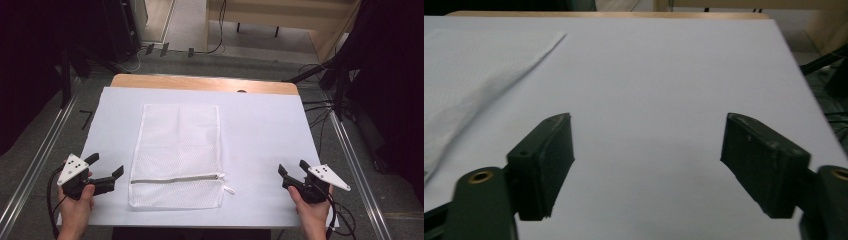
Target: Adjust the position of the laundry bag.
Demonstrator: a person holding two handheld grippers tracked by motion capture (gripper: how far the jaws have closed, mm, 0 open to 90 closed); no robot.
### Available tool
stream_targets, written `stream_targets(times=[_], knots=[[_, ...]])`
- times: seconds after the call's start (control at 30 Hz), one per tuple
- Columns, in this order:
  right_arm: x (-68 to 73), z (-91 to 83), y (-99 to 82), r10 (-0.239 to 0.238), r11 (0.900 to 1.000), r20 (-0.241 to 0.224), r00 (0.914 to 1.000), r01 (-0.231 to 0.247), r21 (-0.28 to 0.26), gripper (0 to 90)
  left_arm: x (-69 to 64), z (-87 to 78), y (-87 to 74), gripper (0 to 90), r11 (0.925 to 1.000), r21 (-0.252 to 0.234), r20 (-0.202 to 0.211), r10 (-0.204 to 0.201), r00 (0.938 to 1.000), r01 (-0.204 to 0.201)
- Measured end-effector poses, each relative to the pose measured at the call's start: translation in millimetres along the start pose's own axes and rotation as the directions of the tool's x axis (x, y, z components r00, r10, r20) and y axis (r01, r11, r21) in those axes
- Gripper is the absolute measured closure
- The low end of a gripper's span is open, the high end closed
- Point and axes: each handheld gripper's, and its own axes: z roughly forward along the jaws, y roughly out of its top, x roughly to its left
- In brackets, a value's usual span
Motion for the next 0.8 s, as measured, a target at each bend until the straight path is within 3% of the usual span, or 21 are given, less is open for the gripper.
stream_targets(times=[0.07,0.13,0.23,0.27,0.37,0.43,0.5,0.53,0.57,0.6,0.8], knots=[[6.4,4.4,0.8,-0.001,0.9999,-0.037,0.9993,0.001,0.015,35.6,-0.9,0.8,0.2,4.4,0.9999,-0.003,0.007,-0.01,0.9999,0.01],[20.5,13.7,1.9,-0.037,0.998,-0.06,0.9975,0.04,0.05,41.0,-2.2,1.1,-0.1,4.5,0.9999,-0.005,-0.004,-0.014,0.9999,0.014],[28.2,19.7,4.3,-0.043,0.9966,-0.065,0.9969,0.048,0.066,48.7,-3.6,1.5,-1.0,4.5,0.9999,0.002,-0.008,-0.016,0.9998,0.016],[37.2,27.6,8.2,-0.024,0.9961,-0.077,0.9967,0.031,0.082,52.7,-4.1,1.4,-0.9,4.5,0.9999,0.0,-0.01,-0.015,0.9998,0.015],[45.2,35.3,10.7,-0.018,0.9944,-0.089,0.9959,0.028,0.102,54.4,-4.7,2.4,-1.1,4.5,0.9999,0.003,-0.015,-0.012,0.9998,0.012],[66.2,49.8,12.6,-0.058,0.9893,-0.071,0.9958,0.067,0.13,61.4,-4.2,4.3,-1.9,4.5,0.9998,0.012,-0.013,-0.014,0.9998,0.014],[73.4,53.5,13.1,-0.079,0.9886,-0.071,0.9943,0.088,0.123,62.5,-4.2,4.4,-1.8,4.5,0.9998,0.012,-0.011,-0.015,0.9998,0.015],[86.9,61.0,16.0,-0.09,0.9866,-0.109,0.99,0.103,0.126,65.3,-4.8,4.3,-1.8,4.6,0.9999,0.009,-0.01,-0.014,0.9998,0.015],[86.9,61.0,16.0,-0.09,0.9866,-0.109,0.99,0.103,0.126,65.3,-4.8,4.3,-1.8,4.6,0.9999,0.009,-0.01,-0.014,0.9998,0.015],[97.5,69.8,19.8,-0.099,0.984,-0.152,0.9834,0.119,0.132,65.6,-5.0,4.6,-2.2,4.6,0.9998,0.007,-0.011,-0.017,0.9998,0.017],[116.1,96.3,29.3,-0.059,0.9832,-0.194,0.9792,0.09,0.159,63.4,-3.8,3.7,-3.0,5.4,0.9997,0.014,-0.018,-0.02,0.9996,0.021]])
